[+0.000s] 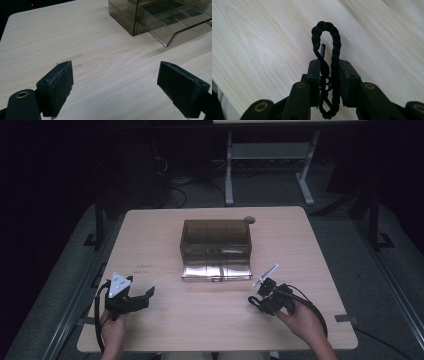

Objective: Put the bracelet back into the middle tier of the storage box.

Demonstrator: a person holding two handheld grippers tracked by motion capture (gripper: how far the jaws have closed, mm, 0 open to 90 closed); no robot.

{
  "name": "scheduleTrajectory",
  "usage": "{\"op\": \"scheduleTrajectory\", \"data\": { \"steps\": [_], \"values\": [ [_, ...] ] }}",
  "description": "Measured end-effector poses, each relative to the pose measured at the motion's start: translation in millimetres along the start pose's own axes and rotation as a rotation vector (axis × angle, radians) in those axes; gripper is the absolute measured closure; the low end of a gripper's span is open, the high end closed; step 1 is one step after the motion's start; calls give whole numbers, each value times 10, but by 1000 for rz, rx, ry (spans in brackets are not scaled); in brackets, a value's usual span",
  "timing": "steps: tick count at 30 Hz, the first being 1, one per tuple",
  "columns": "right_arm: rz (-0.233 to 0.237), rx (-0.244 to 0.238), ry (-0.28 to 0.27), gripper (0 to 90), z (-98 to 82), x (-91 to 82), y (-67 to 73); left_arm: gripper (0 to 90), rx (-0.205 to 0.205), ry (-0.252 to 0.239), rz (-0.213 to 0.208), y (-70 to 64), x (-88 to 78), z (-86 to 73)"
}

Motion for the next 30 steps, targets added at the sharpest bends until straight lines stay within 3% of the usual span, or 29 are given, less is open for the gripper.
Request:
{"op": "scheduleTrajectory", "data": {
  "steps": [14, 21, 30],
  "values": [
    [7, -13, -38, 722, 226, -241, -8, 133, 8, -9, -3, -17, -14, 10],
    [-6, -51, -43, 721, 425, -378, 25, 133, 13, -10, -6, -26, -9, 12],
    [3, -62, -46, 721, 577, -434, 19, 134, 13, -5, -6, -28, -10, 12]
  ]
}}
Point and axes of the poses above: each handheld gripper's, and its own axes: x roughly forward along the jaws, z roughly out of its top, y roughly to its left, the point moved 6 cm from there along x, roughly forward along the jaws, and after that the axes turned 3 degrees about -x, right-handed, at the moved point
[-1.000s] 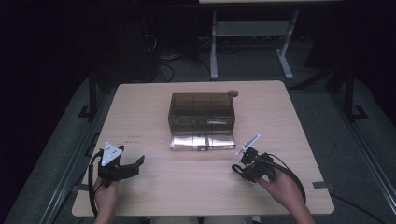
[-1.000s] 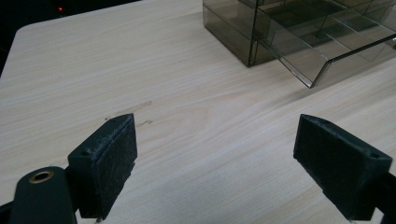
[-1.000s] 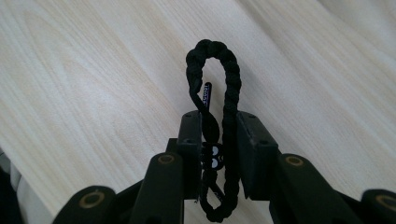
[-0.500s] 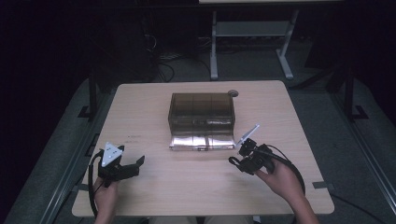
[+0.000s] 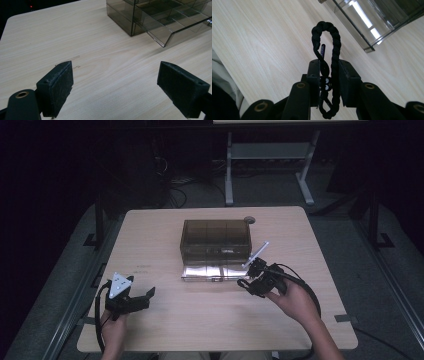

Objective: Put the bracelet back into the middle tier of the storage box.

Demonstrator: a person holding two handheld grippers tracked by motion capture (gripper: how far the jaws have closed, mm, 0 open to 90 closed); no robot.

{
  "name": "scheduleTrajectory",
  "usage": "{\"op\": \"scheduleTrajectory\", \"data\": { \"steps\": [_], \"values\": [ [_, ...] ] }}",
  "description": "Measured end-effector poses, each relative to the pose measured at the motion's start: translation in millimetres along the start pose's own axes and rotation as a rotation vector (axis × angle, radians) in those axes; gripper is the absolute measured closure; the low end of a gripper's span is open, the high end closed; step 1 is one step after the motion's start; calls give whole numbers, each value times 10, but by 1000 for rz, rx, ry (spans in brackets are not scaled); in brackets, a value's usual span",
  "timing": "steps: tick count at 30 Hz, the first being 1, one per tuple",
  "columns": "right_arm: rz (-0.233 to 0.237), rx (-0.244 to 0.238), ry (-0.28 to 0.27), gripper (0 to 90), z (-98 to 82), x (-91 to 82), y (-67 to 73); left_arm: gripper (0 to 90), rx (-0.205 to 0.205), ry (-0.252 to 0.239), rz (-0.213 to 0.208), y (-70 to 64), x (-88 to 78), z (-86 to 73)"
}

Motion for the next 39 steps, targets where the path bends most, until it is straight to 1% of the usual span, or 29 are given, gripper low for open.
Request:
{"op": "scheduleTrajectory", "data": {
  "steps": [3, 6, 7, 11, 14, 18, 25, 27, 28, 30, 32, 39],
  "values": [
    [2, -2, -6, 721, 47, -11, -9, 134, -3, 7, 0, 3, 0, -5],
    [4, -5, -9, 721, 95, -25, -10, 134, -4, 3, 0, -4, 8, -1],
    [4, -4, -8, 721, 112, -32, -10, 134, 6, 2, -3, -8, 7, 0],
    [7, -10, -12, 721, 178, -51, -16, 134, -5, 3, -3, -11, 9, -5],
    [6, -14, -2, 721, 220, -50, -12, 134, -4, 6, 0, 2, 3, -3],
    [10, -19, -7, 721, 285, -56, -16, 133, -4, 6, 0, 4, 5, -4],
    [14, -25, -7, 721, 408, -51, -6, 133, 1, -4, -2, -7, 1, 3],
    [20, -30, -11, 720, 447, -46, 5, 134, -8, -8, -3, -13, 4, 3],
    [18, -29, -9, 720, 460, -42, 6, 133, -4, -2, -2, -9, 2, 0],
    [19, -35, -7, 720, 493, -33, 7, 134, -6, -3, -1, -8, 5, 2],
    [18, -38, -4, 720, 527, -26, 9, 134, 1, -3, -3, -10, 4, 5],
    [26, -47, -1, 720, 642, 9, 8, 134, -1, -3, -5, -17, 6, 7]
  ]
}}
Point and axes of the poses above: each handheld gripper's, and its own axes: x roughly forward along the jaws, z roughly out of its top, y roughly to its left, the point moved 6 cm from there along x, roughly forward along the jaws, and after that the axes turned 3 degrees about -x, right-handed, at the moved point
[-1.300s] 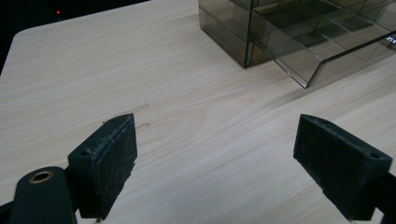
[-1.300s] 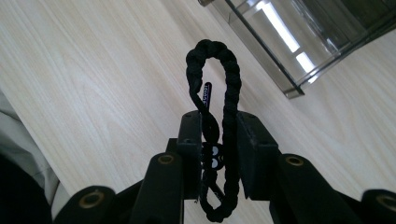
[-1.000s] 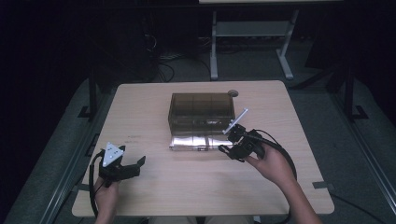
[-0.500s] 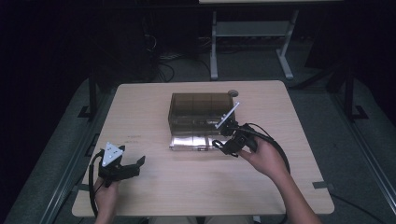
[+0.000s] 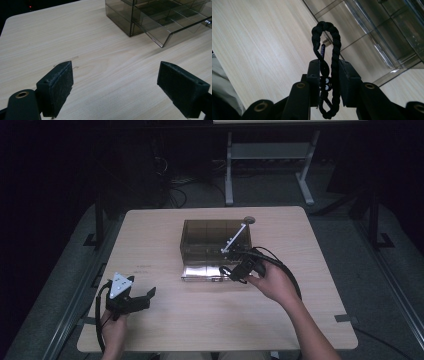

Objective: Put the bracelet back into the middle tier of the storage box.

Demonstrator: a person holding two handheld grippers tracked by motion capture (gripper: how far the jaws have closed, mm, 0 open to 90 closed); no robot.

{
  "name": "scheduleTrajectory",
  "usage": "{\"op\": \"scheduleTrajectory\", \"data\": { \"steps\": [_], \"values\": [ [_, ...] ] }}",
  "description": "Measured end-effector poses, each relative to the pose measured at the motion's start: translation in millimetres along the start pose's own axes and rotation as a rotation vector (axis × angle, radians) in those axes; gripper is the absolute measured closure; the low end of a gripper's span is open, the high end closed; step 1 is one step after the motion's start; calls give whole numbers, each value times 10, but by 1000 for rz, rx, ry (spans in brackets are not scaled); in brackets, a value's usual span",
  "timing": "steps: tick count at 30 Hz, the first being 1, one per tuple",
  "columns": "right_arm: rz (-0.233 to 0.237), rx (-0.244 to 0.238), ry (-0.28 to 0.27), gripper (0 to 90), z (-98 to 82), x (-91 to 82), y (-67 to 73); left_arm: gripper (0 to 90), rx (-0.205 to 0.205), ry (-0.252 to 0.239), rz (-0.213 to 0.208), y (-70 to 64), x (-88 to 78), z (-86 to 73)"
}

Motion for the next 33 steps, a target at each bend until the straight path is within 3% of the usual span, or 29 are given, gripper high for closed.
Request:
{"op": "scheduleTrajectory", "data": {
  "steps": [33],
  "values": [
    [1, -1, 52, 719, 418, 323, -100, 134, 8, 0, -5, -17, 3, 5]
  ]
}}
Point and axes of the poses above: each handheld gripper's, and its own axes: x roughly forward along the jaws, z roughly out of its top, y roughly to its left, the point moved 6 cm from there along x, roughly forward along the jaws, and after that the axes turned 3 degrees about -x, right-handed, at the moved point
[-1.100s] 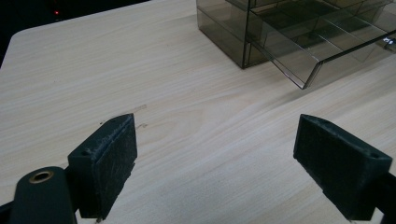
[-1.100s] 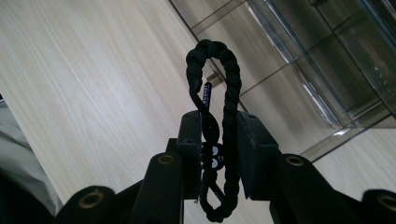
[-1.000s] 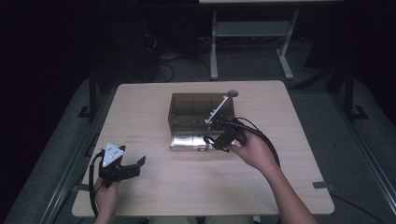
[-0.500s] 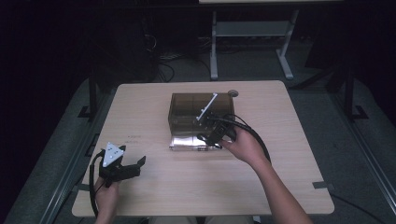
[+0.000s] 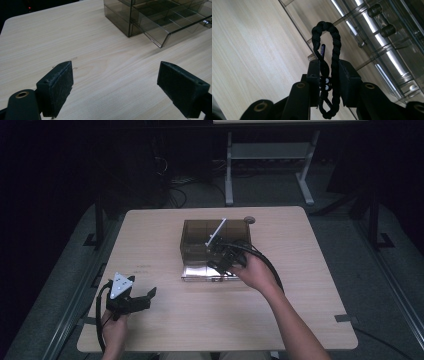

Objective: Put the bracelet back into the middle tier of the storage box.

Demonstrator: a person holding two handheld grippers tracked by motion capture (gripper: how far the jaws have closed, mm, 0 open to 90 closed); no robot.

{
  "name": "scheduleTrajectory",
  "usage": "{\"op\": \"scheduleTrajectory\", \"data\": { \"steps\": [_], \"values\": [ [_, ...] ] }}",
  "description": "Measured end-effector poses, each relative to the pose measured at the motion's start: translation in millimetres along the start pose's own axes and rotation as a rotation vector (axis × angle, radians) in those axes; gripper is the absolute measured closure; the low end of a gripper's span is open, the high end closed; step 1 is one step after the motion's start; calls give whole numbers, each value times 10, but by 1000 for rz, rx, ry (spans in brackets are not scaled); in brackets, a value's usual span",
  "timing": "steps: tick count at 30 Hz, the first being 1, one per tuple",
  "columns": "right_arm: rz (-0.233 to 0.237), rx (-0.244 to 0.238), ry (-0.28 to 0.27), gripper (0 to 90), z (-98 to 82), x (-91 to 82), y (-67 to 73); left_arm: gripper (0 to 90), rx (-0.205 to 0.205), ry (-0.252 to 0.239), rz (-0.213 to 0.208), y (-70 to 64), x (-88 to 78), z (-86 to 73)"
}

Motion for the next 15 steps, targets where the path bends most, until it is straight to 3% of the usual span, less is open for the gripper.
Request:
{"op": "scheduleTrajectory", "data": {
  "steps": [15],
  "values": [
    [-2, 17, 29, 719, 105, 128, -66, 134, -3, 0, -1, 2, -1, 2]
  ]
}}
Point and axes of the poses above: each handheld gripper's, and its own axes: x roughly forward along the jaws, z roughly out of its top, y roughly to its left, the point moved 6 cm from there along x, roughly forward along the jaws, and after that the axes turned 3 degrees about -x, right-handed, at the moved point
